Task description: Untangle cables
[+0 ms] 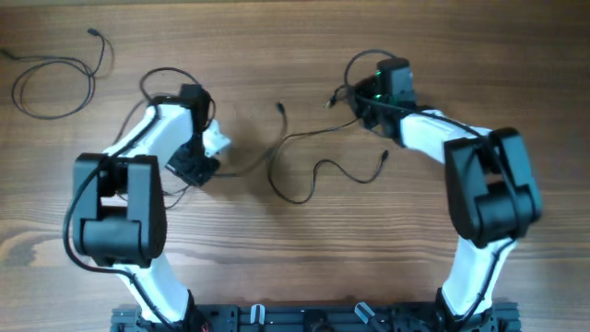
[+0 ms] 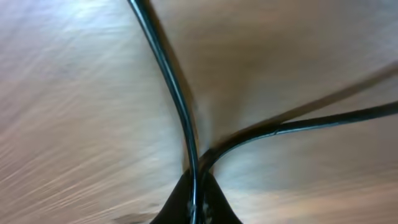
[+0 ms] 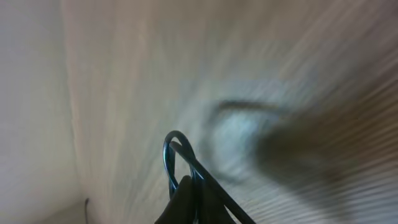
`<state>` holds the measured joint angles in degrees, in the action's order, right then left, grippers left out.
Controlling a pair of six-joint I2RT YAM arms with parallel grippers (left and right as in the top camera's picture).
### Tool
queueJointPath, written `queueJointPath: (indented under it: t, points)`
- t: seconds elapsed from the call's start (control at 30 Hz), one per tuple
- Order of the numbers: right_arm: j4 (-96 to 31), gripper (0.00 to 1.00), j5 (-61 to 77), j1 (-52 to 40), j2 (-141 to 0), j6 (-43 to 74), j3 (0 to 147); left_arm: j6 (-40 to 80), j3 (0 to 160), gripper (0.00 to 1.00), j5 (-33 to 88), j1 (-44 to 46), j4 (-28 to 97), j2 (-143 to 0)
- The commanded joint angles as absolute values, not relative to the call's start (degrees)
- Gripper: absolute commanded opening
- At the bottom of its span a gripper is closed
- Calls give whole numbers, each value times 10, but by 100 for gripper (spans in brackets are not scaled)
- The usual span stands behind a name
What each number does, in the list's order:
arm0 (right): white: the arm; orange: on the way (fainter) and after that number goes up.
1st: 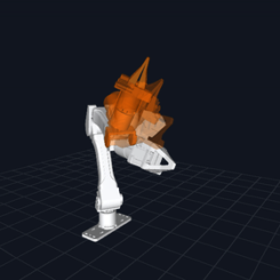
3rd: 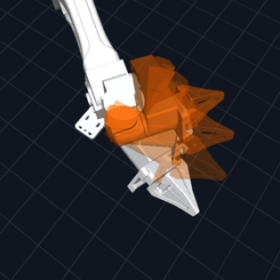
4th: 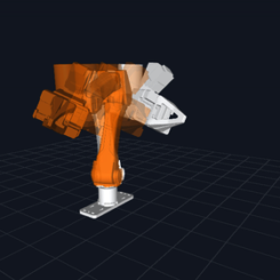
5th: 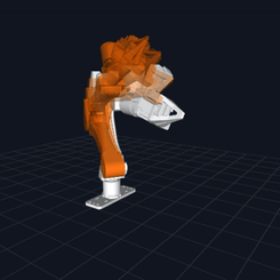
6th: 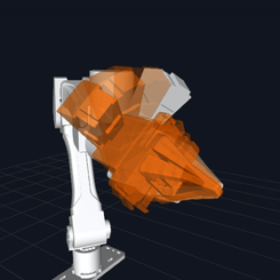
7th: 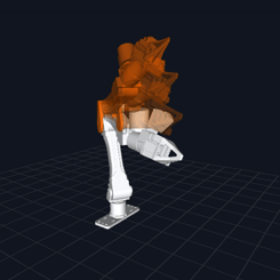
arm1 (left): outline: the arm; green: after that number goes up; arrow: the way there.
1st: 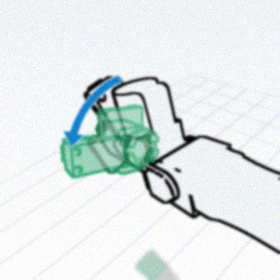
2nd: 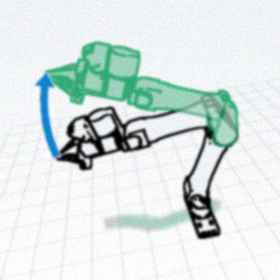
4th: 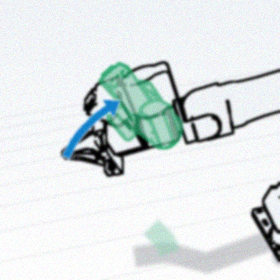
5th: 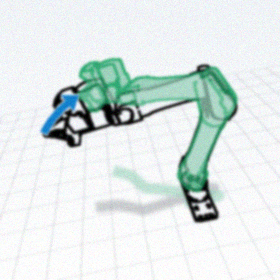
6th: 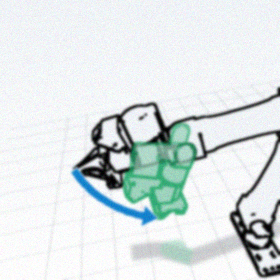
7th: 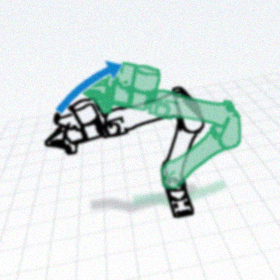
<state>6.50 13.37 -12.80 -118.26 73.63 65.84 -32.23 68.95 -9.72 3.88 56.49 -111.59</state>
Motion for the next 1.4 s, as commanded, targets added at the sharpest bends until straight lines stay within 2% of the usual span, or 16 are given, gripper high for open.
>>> queueJointPath:
  t: [0.0,0.13,0.17,0.2,0.23,0.3,0.4,0.53,0.7,0.97,1.1,1.2,1.27,1.3,1.33,1.37]
  points:
    - [6,4,98,-38,-1100,653,655,-165,678,4,-65,-5,545,-1116]
    - [-176,6,84,40,-1082,529,655,-22,678,4,83,-7,544,-1116]
    - [-234,13,49,48,-1082,487,655,-4,678,4,112,-7,541,-1116]
    - [-257,22,33,50,-1082,467,655,11,678,4,134,-7,533,-1116]
    - [-287,38,18,51,-1082,434,655,31,678,4,162,-7,518,-1116]
    - [-324,81,21,46,-1082,400,655,90,678,4,186,-7,477,-1115]
    - [-342,99,39,37,-1082,401,655,125,707,4,186,-7,427,-1105]
    - [-340,100,60,21,-1082,406,655,92,828,4,147,-8,337,-1079]
    - [-337,100,60,-8,-1082,407,655,92,893,4,147,-8,98,-1076]
    - [-317,100,60,-33,-1082,407,655,93,891,4,89,-29,181,-1149]
    - [-321,100,60,-35,-1082,404,655,95,891,4,-15,-46,199,-1188]
    - [-321,100,55,-30,-1077,390,660,127,892,17,37,-43,175,-1187]
    - [-344,100,54,-17,-1059,390,677,127,892,45,83,-28,161,-1187]
    - [-363,100,54,-5,-1040,390,688,127,893,64,79,-17,164,-1180]
    - [-399,100,53,15,-994,385,706,127,893,100,76,-1,163,-1166]
    - [-402,100,58,26,-959,373,707,127,893,100,74,27,150,-1136]
